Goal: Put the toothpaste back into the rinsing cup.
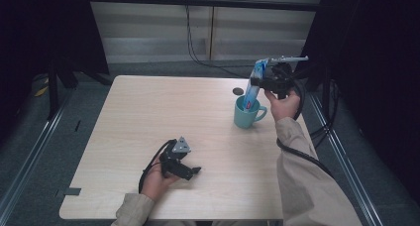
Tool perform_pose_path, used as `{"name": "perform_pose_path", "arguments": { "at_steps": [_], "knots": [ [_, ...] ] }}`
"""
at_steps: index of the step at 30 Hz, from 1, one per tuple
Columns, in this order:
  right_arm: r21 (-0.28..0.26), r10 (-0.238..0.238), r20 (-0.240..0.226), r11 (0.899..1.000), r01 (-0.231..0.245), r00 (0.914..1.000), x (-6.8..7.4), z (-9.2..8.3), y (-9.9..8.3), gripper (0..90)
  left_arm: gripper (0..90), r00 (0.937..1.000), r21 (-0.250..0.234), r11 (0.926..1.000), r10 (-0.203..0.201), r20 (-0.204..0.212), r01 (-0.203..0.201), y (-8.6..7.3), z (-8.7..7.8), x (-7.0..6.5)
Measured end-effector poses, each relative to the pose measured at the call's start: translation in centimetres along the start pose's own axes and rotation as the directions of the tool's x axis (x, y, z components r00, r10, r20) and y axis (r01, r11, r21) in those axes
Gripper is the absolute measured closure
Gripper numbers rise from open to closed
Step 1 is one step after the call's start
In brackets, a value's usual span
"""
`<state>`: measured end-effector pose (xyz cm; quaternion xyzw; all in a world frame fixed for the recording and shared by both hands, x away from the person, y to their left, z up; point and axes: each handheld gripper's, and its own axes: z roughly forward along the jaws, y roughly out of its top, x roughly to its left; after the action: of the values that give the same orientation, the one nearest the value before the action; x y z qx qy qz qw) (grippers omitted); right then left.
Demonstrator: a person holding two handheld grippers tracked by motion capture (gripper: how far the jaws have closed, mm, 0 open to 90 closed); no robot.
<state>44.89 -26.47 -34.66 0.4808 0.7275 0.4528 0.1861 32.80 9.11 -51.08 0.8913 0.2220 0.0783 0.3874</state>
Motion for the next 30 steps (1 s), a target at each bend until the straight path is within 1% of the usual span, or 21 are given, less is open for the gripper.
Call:
{"name": "perform_pose_path", "arguments": {
  "at_steps": [2, 4, 8, 10, 14, 19, 22, 25, 30],
  "knots": [
    [-0.002, 0.0, 0.002, 1.0, 0.0, 1.0, 0.0, 0.0, -0.1, 74.4, 10.5, 1.0, 0.001, 1.0, 0.002, -0.001, -0.002, 0.0, 0.0, 0.0],
    [0.003, 0.007, 0.001, 1.0, -0.007, 1.0, 0.0, 0.4, -0.3, 74.3, 10.8, 1.0, 0.001, 1.0, 0.001, -0.001, -0.001, 0.0, 0.0, 0.0],
    [0.016, 0.004, 0.009, 1.0, -0.004, 1.0, 0.0, 0.9, -0.7, 74.2, 11.1, 1.0, -0.002, 1.0, -0.002, -0.002, 0.002, 0.0, 0.0, 0.0],
    [0.015, 0.013, 0.004, 1.0, -0.013, 0.9999, -0.2, 1.1, -1.0, 74.2, 11.1, 1.0, -0.005, 1.0, -0.002, -0.002, 0.002, 0.0, 0.0, 0.0],
    [0.029, 0.008, 0.014, 1.0, -0.008, 0.9999, -0.2, 1.5, -1.3, 74.2, 11.3, 1.0, -0.005, 1.0, -0.002, -0.002, 0.002, 0.0, 0.0, 0.0],
    [0.036, 0.019, 0.014, 0.999, -0.02, 0.9997, -0.2, 1.9, -1.7, 74.1, 11.5, 1.0, -0.005, 1.0, -0.003, -0.002, 0.003, 0.0, 0.0, 0.0],
    [0.036, 0.037, 0.009, 0.999, -0.037, 0.9993, -0.4, 2.2, -2.2, 74.1, 11.7, 1.0, -0.006, 1.0, -0.004, -0.003, 0.004, 0.0, 0.0, 0.0],
    [0.045, 0.031, 0.012, 0.999, -0.031, 0.9995, -0.4, 2.6, -2.5, 74.1, 12.0, 1.0, -0.006, 1.0, -0.004, -0.004, 0.004, 0.0, 0.0, 0.0],
    [0.049, 0.037, 0.012, 0.998, -0.037, 0.9993, -0.4, 2.9, -3.0, 74.0, 12.2, 1.0, -0.006, 1.0, -0.004, -0.003, 0.004, 0.0, 0.0, 0.0]
  ]
}}
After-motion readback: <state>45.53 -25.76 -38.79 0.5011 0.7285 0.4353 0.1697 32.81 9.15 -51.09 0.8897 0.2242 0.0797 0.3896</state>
